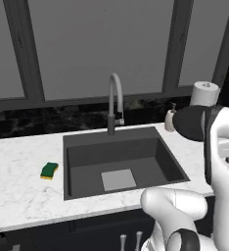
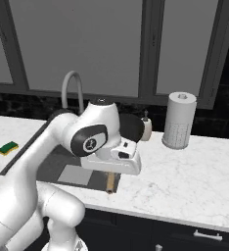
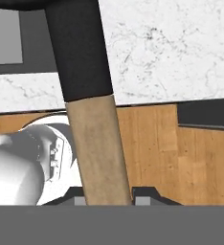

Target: Pick the pan and sponge and place them into the sink. Then turn on the water.

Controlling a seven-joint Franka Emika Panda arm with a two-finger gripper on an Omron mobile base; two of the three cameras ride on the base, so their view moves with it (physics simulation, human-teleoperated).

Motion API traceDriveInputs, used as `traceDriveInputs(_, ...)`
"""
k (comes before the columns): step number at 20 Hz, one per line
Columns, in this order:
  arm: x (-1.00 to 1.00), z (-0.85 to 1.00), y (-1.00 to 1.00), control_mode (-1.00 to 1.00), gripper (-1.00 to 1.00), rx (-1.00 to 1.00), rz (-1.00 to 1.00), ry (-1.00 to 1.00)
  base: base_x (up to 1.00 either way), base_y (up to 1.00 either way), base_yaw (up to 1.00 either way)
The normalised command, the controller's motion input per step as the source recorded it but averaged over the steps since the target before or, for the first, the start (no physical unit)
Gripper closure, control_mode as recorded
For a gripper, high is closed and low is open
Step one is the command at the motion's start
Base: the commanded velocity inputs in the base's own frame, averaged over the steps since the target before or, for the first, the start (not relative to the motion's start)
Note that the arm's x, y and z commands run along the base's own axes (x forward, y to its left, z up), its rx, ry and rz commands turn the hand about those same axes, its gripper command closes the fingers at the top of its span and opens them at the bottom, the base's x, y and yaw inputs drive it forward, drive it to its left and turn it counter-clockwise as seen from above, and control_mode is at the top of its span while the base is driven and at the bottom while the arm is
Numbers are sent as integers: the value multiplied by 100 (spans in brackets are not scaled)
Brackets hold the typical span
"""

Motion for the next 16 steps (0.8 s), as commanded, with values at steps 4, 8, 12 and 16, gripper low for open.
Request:
traceDriveInputs(4,0,0,99,-100,100,-17,0,12,0,0,0)
traceDriveInputs(8,0,0,100,-100,100,-17,0,14,0,0,0)
traceDriveInputs(12,7,0,94,-100,100,-14,0,13,0,0,0)
traceDriveInputs(16,21,0,80,-100,100,-10,5,1,0,0,0)
